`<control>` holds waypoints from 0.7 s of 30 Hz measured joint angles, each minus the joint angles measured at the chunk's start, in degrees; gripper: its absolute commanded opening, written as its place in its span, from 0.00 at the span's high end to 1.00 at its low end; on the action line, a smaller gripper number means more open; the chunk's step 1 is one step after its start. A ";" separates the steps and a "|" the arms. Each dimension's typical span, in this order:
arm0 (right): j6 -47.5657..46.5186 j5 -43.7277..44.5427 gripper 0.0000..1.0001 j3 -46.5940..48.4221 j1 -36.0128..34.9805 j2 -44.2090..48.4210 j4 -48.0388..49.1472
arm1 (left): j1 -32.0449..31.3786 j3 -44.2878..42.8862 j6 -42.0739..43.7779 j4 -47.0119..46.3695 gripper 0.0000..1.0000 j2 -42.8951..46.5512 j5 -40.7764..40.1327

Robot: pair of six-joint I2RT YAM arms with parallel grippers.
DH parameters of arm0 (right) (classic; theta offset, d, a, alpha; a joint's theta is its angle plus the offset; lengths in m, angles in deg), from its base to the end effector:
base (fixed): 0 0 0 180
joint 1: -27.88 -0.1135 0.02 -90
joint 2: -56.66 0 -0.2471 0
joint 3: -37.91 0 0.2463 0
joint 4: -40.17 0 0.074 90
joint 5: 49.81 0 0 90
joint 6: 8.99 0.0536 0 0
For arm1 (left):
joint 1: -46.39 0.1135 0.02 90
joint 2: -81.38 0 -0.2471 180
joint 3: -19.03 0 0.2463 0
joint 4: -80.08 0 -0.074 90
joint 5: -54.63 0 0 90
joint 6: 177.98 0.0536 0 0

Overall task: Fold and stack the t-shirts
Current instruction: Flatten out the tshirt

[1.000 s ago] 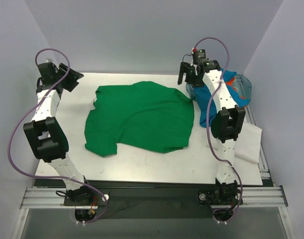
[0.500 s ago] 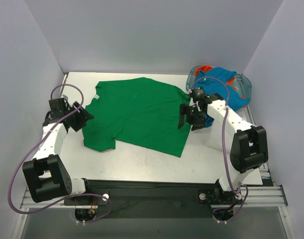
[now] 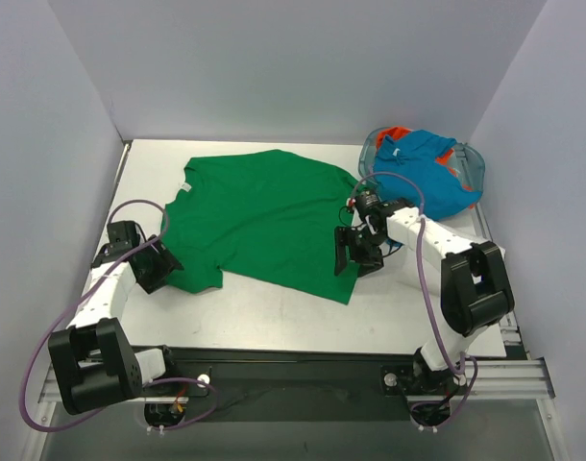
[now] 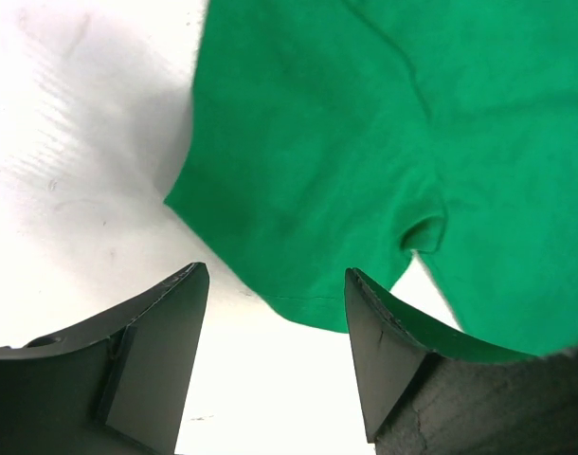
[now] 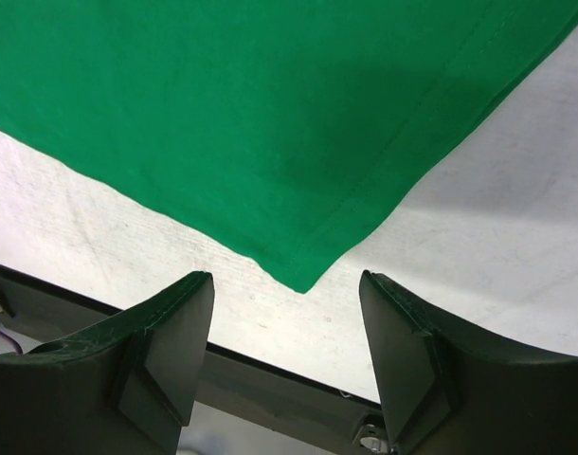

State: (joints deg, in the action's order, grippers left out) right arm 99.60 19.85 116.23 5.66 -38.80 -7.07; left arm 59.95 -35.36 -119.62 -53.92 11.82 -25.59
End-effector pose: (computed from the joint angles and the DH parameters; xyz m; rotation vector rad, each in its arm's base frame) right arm 0.3009 0.1430 0.1749 -0.2004 2.7610 0.6843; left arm 0.2282 0.0457 0.1695 -0.9654 2.4709 -0.3312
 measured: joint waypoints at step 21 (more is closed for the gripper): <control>-0.17 0.02 0.44 -7.32 -7.58 0.02 0.09 | 0.02 3.32 0.28 -7.23 0.37 -4.02 -4.55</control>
State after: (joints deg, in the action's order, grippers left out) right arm 99.43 19.87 108.91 -1.92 -38.78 -6.99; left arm 59.97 -32.04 -119.33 -61.15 7.79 -30.14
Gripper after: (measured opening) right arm 0.570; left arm 0.682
